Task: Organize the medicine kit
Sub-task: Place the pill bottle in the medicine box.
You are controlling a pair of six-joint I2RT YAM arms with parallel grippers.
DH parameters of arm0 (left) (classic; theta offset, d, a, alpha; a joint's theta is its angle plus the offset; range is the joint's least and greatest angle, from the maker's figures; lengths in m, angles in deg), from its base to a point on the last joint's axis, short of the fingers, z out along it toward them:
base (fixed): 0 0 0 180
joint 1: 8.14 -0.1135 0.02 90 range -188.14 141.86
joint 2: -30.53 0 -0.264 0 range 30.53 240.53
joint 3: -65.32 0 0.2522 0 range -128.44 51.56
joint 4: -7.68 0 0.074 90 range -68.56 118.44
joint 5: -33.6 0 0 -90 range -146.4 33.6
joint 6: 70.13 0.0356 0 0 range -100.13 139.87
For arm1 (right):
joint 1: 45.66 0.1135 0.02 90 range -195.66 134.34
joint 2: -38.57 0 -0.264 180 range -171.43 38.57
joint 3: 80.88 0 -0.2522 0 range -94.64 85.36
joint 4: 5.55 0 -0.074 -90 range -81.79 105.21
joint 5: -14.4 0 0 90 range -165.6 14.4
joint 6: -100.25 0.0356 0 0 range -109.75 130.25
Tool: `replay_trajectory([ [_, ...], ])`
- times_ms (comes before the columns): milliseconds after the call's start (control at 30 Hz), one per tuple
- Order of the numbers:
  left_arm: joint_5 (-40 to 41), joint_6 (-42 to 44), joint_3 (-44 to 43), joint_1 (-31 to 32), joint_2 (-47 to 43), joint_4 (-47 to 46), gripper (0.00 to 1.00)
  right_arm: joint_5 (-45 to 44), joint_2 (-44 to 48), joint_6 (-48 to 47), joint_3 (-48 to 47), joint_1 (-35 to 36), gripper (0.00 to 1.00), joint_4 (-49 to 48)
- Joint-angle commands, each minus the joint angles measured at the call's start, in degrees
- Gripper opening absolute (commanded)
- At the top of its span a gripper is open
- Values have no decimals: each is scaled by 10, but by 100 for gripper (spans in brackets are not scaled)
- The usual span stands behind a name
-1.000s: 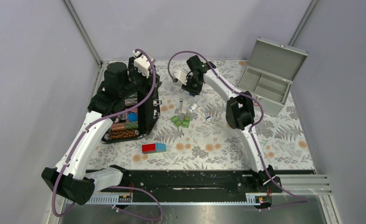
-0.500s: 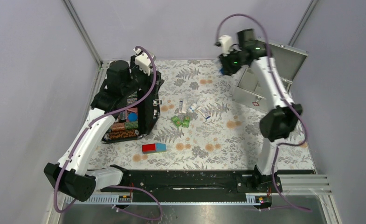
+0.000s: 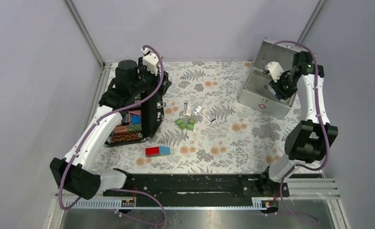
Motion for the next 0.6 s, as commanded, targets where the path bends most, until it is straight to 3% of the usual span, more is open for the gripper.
replay_trajectory([
  [0,-14,-16,-15,-2,1,-43,79,-33,-1,-166,-7,-27,27,12],
  [167,-11,-7,-16,-2,-3,-35,79,-12,-105,-107,-157,-35,27,37],
  [333,-2,5,-15,-2,-7,-23,79,97,-285,148,-511,-31,26,199],
  [400,-1,7,-16,-2,-8,-21,79,131,-338,286,-598,-29,27,222],
  [467,0,11,-18,-2,-7,-18,79,162,-339,430,-573,-29,28,200],
  [500,1,12,-20,-2,-7,-16,79,158,-314,496,-490,-23,30,165],
  [567,3,17,-24,-2,-6,-12,79,144,-273,511,-395,7,33,122],
])
